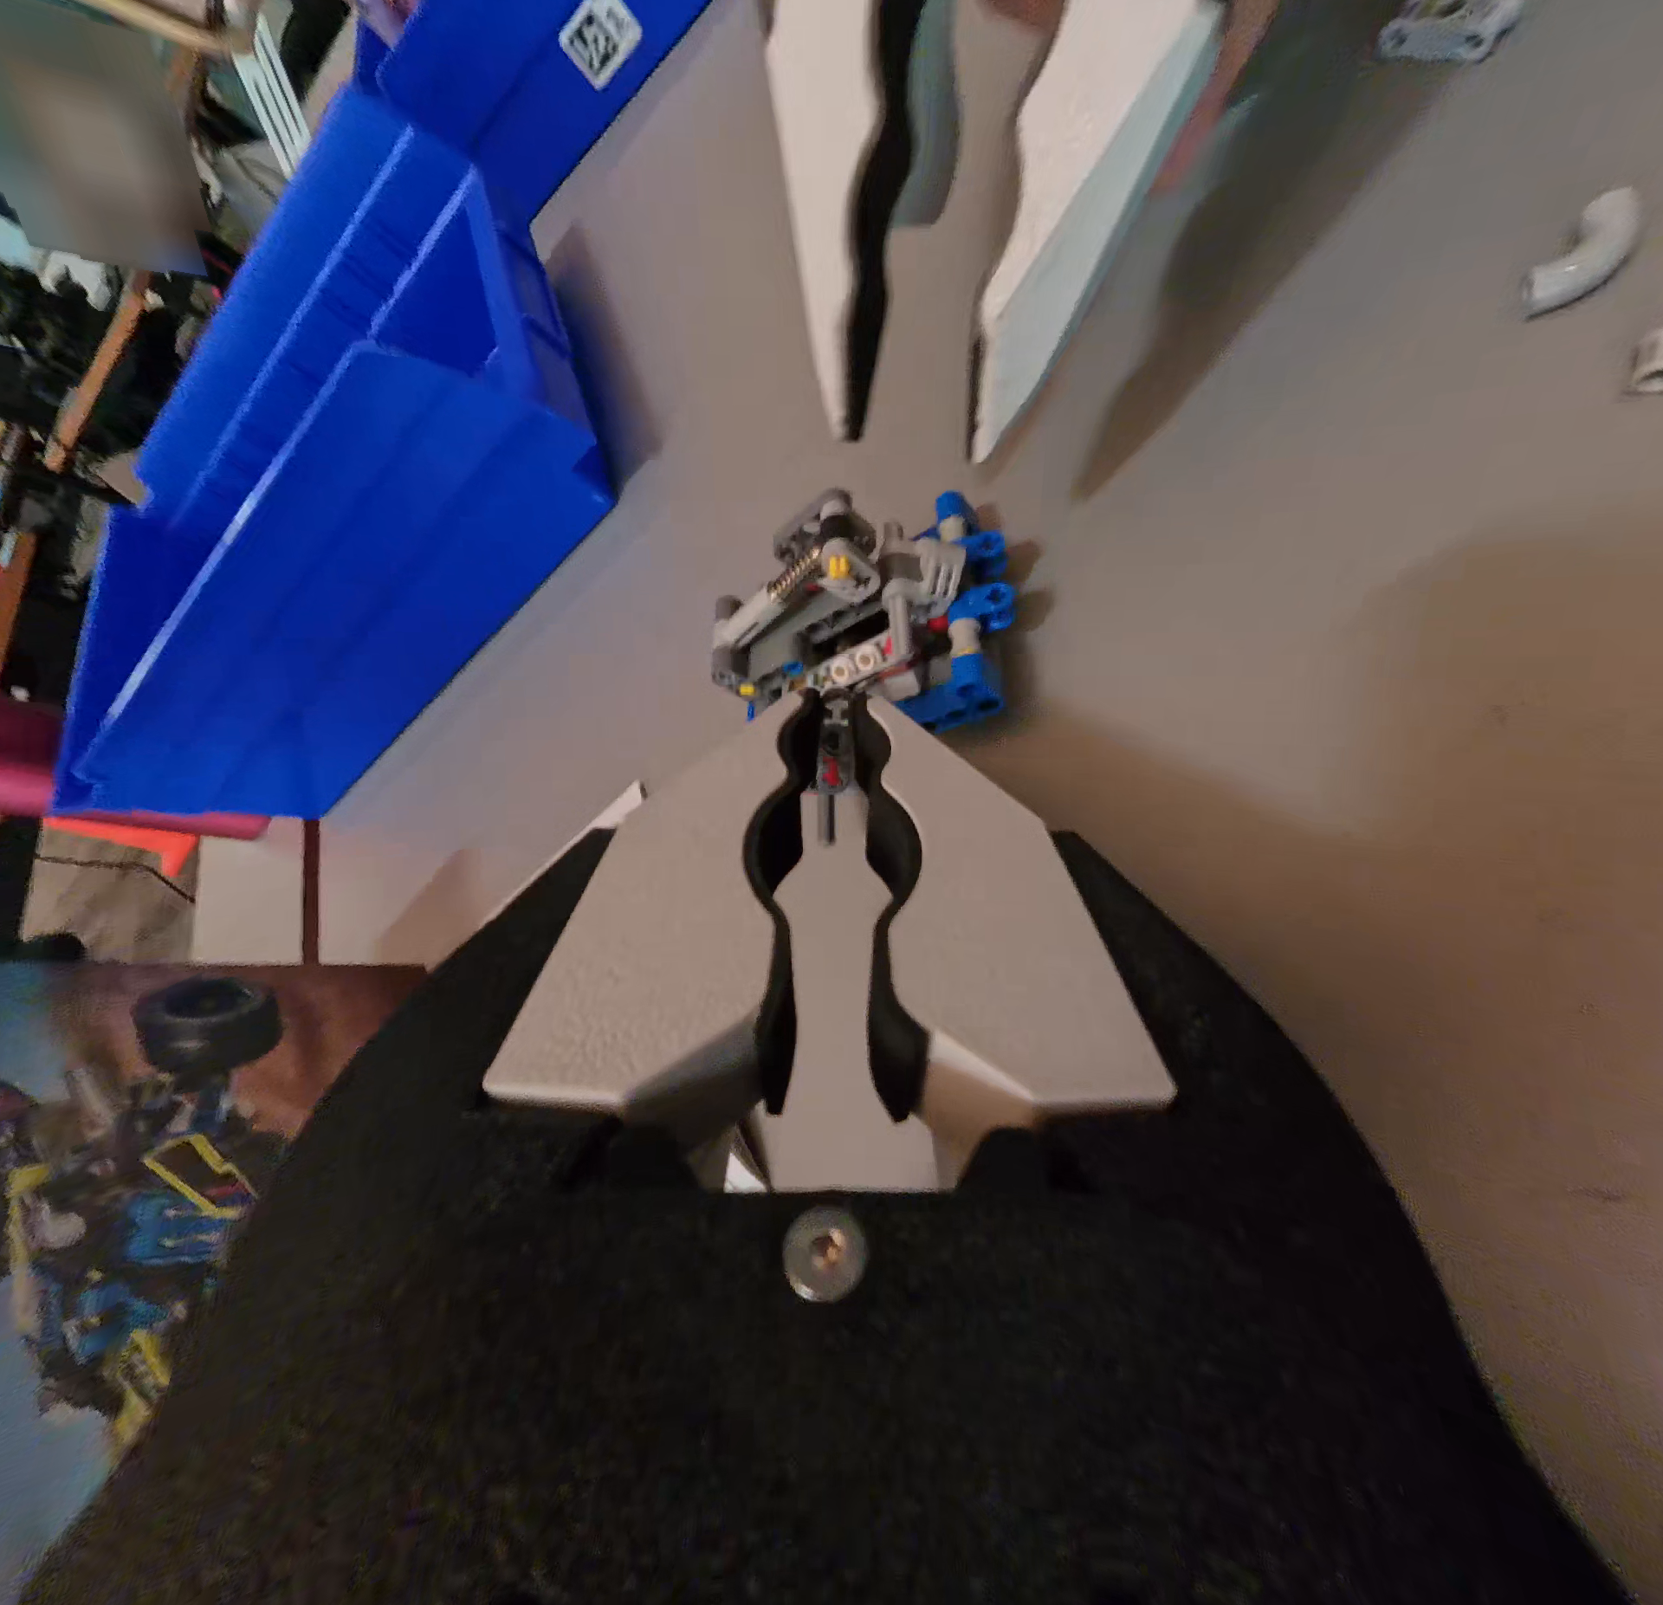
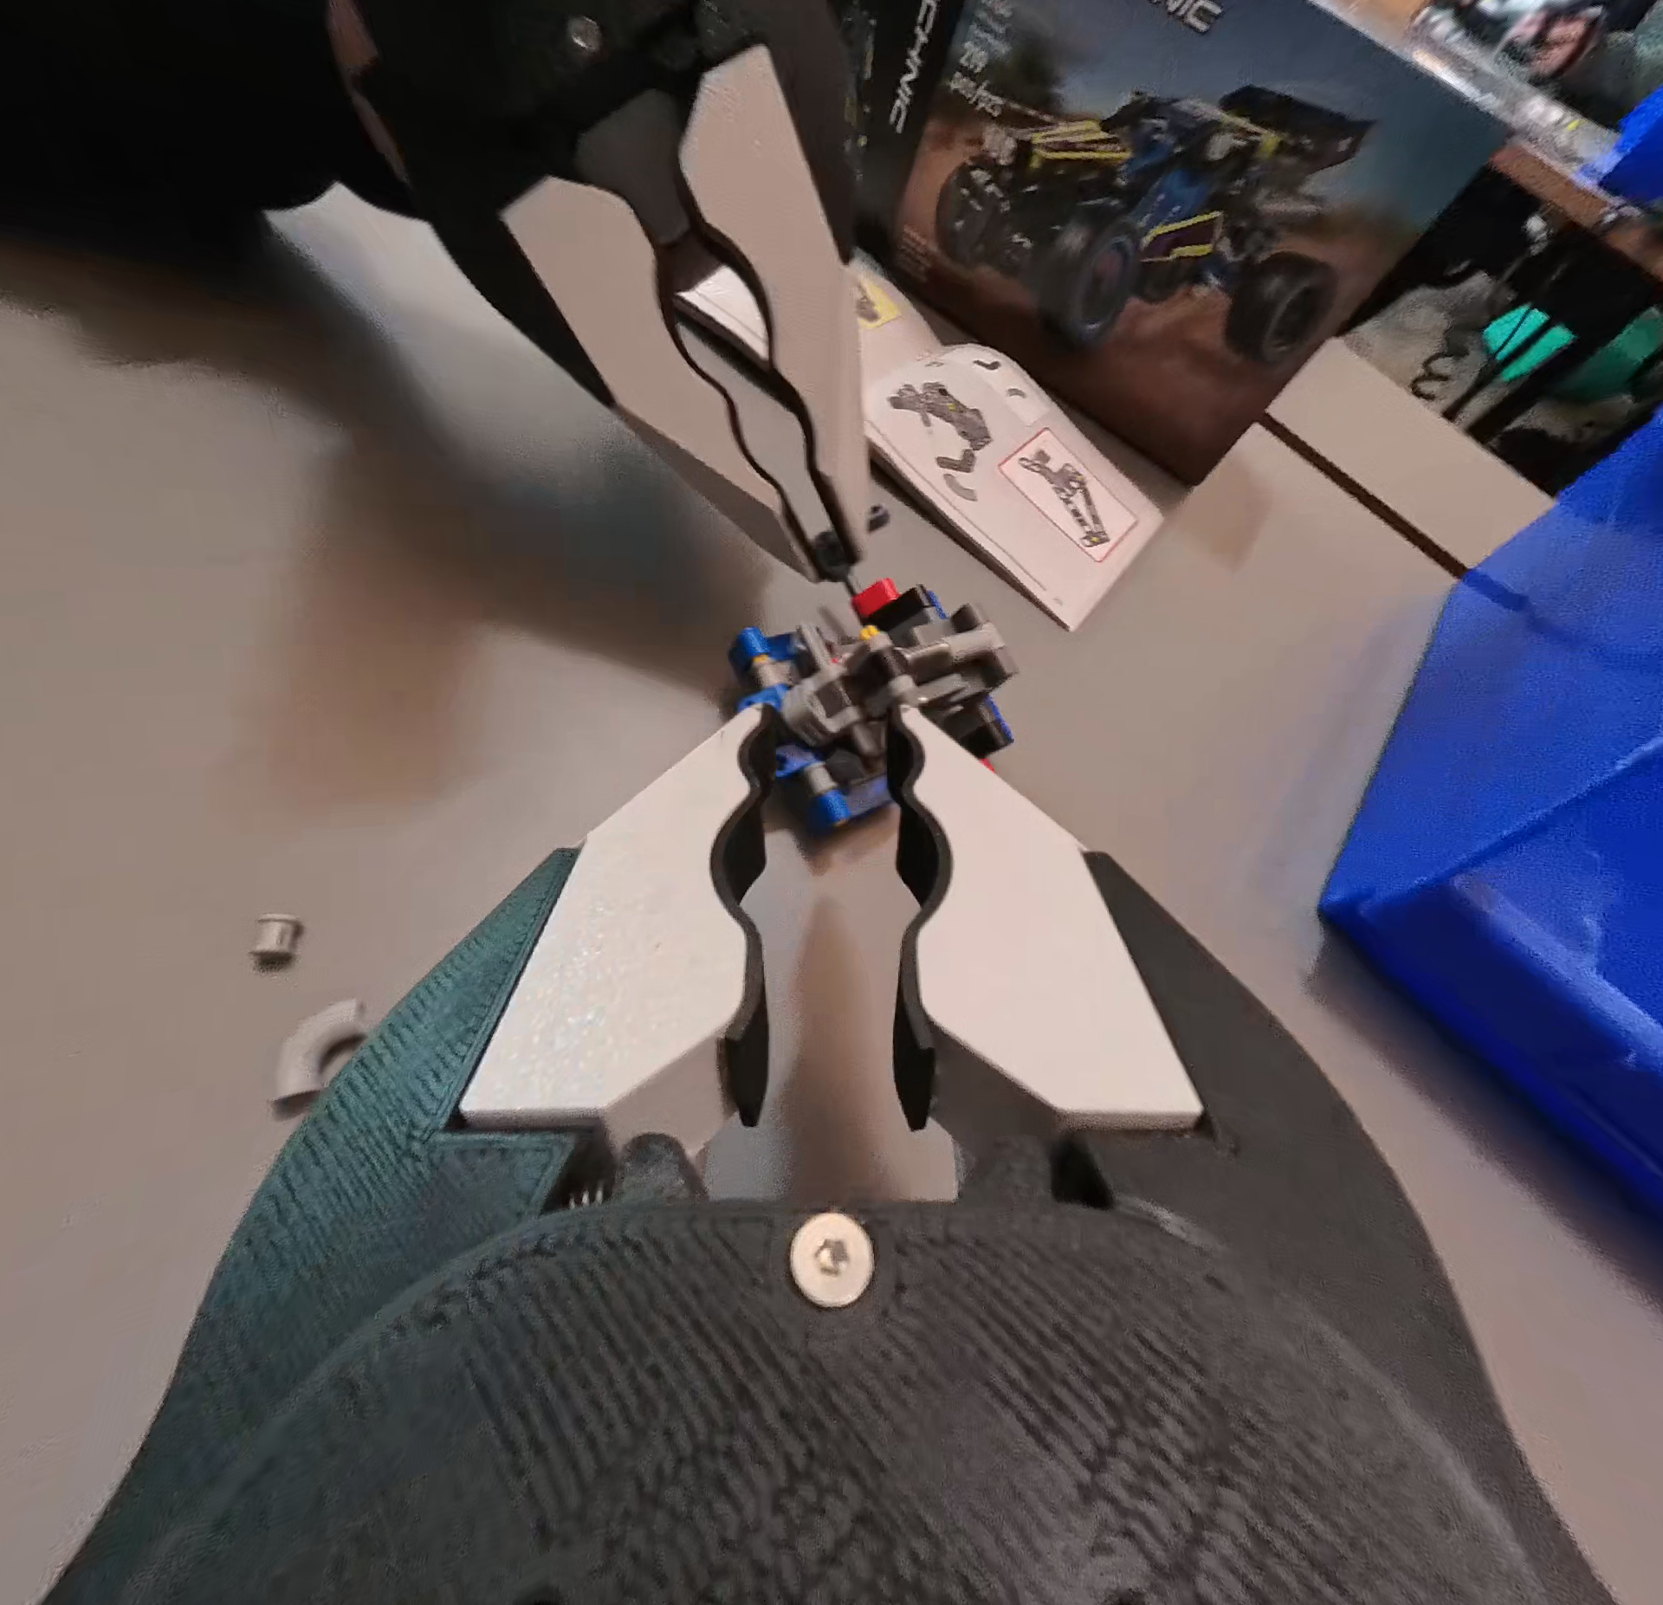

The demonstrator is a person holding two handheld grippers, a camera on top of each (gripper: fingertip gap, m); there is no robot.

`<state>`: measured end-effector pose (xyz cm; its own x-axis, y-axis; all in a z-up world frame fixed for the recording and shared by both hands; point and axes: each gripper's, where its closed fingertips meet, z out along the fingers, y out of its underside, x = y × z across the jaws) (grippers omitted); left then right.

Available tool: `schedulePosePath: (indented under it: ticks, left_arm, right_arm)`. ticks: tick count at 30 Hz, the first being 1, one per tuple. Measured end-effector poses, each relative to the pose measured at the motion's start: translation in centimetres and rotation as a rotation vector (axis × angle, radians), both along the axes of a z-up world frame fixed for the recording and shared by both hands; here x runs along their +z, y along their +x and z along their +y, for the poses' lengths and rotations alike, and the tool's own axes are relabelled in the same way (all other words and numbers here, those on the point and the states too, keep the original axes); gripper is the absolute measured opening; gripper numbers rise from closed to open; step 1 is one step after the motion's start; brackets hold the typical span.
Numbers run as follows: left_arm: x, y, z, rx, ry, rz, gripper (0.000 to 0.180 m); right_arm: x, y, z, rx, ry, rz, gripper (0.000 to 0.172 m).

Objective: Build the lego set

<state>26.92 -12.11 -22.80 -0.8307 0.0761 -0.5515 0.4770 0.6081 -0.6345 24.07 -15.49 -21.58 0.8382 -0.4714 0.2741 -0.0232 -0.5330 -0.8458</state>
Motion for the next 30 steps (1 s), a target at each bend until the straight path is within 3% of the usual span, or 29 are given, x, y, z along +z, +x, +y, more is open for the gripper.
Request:
schedulePosePath:
  ticks: [3,7,13,17,25,30]
  left_arm:
    - [0.5,-0.3,-0.3,-0.017,0.017,-0.077,0.003]
    - [-0.7,-0.1,-0.8,-0.010,0.075,-0.106,0.003]
    - [-1.4,0.2,-0.9,0.013,0.074,-0.077,0.003]
    - [-1.2,0.1,-0.8,0.006,0.071,-0.074,0.003]
    - [-1.3,-0.4,-1.3,-0.035,0.061,-0.083,0.003]
    - [-1.6,-0.7,-1.1,-0.056,0.066,-0.045,0.003]
  right_arm:
    - [-0.3,0.5,0.0,0.035,-0.009,-0.098,0.034]
    - [-1.0,0.9,0.5,0.085,-0.050,-0.149,0.031]
    - [-1.3,2.0,0.5,0.092,-0.007,-0.072,0.037]
    - [-2.3,2.3,-0.3,0.084,-0.058,-0.001,0.033]
    - [-2.5,2.2,0.4,0.267,-0.061,0.008,0.023]
    - [-1.6,2.0,1.4,0.314,0.002,0.005,0.016]
